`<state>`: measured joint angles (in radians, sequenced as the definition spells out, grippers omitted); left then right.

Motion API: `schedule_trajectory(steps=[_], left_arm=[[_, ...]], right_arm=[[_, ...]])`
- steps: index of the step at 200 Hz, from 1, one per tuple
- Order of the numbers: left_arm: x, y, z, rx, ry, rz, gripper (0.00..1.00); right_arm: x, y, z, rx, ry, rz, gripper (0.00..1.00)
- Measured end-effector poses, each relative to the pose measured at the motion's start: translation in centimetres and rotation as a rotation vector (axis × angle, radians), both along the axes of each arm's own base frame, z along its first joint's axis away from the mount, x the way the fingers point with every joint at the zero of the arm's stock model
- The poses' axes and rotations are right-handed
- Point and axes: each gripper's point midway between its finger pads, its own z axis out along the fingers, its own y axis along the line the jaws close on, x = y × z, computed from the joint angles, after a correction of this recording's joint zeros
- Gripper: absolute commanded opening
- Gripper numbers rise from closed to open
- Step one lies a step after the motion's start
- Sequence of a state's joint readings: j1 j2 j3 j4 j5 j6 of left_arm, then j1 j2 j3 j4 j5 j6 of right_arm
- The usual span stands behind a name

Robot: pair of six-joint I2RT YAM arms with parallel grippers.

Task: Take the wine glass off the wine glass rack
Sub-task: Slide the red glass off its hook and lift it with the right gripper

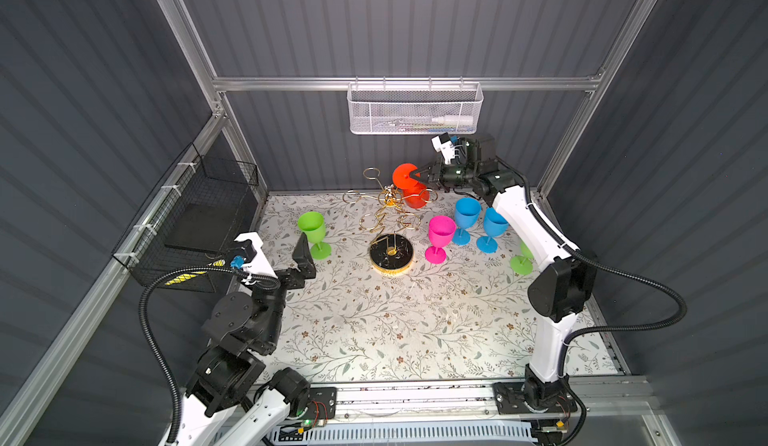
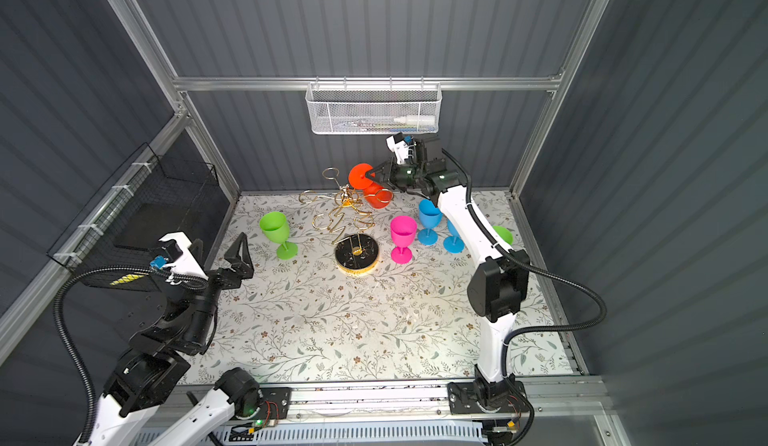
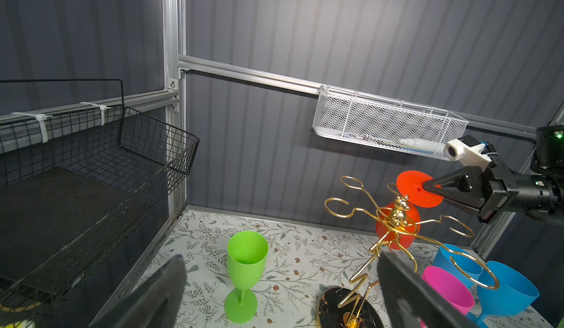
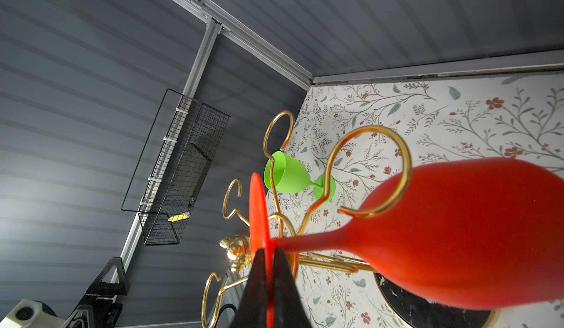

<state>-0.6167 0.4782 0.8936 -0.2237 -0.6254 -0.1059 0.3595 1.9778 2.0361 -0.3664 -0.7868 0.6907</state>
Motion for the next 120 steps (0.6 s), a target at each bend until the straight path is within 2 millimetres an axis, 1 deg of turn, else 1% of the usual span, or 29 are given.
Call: schedule_trajectory(steps=[37,77,95,120], left_arm=[[0.0,0.0,0.0,0.0,0.0,0.0,0.99],[0.0,0.0,0.1,-0.003,-0.004,0.0,0.99],[0.0,0.0,0.4,-0.003,-0.012,-0.001,0.99],[0.2,-0.5,0.9,0.039,-0.028,-0.016,1.0]], right_arm=[[-0.1,-0.6,-0.6,-0.005,0.015,-0.011,0.0],[0.6,-1.9,-1.2,-0.006,0.025,-0.039,0.0],[0.7,-2.7,-1.1,-0.004,0.028,-0.054,0.0],[0.6,-3.9,-0.4,0.003,0.01,-0.076,0.0]])
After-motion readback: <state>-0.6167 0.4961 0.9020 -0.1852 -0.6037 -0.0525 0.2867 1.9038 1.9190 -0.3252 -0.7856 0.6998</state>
